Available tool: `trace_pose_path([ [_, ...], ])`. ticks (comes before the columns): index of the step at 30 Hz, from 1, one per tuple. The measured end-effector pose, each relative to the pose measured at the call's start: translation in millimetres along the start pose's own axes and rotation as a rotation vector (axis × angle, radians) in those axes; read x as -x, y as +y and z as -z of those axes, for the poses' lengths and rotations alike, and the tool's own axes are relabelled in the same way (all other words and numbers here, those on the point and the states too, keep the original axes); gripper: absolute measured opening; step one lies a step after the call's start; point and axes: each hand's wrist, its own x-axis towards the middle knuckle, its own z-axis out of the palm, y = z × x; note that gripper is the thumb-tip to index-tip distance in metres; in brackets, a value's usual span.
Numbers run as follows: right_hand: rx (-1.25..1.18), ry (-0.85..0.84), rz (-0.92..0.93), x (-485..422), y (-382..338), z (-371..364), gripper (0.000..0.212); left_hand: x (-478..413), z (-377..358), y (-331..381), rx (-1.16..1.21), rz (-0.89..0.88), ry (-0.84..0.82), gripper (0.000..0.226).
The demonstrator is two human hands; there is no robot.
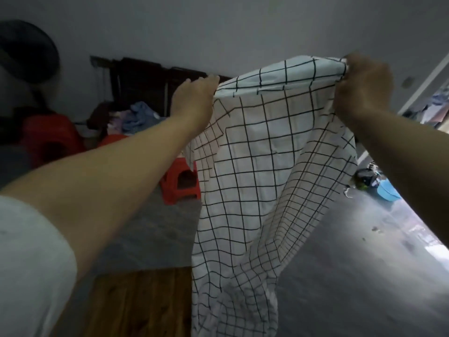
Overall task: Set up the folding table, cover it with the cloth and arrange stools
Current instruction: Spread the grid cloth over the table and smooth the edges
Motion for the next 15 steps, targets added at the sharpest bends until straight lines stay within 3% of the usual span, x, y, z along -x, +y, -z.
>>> trace_pose_path([
  [8, 0.018, -0.146, 0.145, 88.1, -11.9, -27.4, 0.026, 108.3, 3.4, -53.8, 0.073, 0.014, -0.199, 0.058],
  [15, 0.132, -0.289, 0.053, 167.0, 43.9, -47.0, 0.021, 170.4, -61.2, -24.2, 0.187, 0.002, -0.416, 0.041],
])
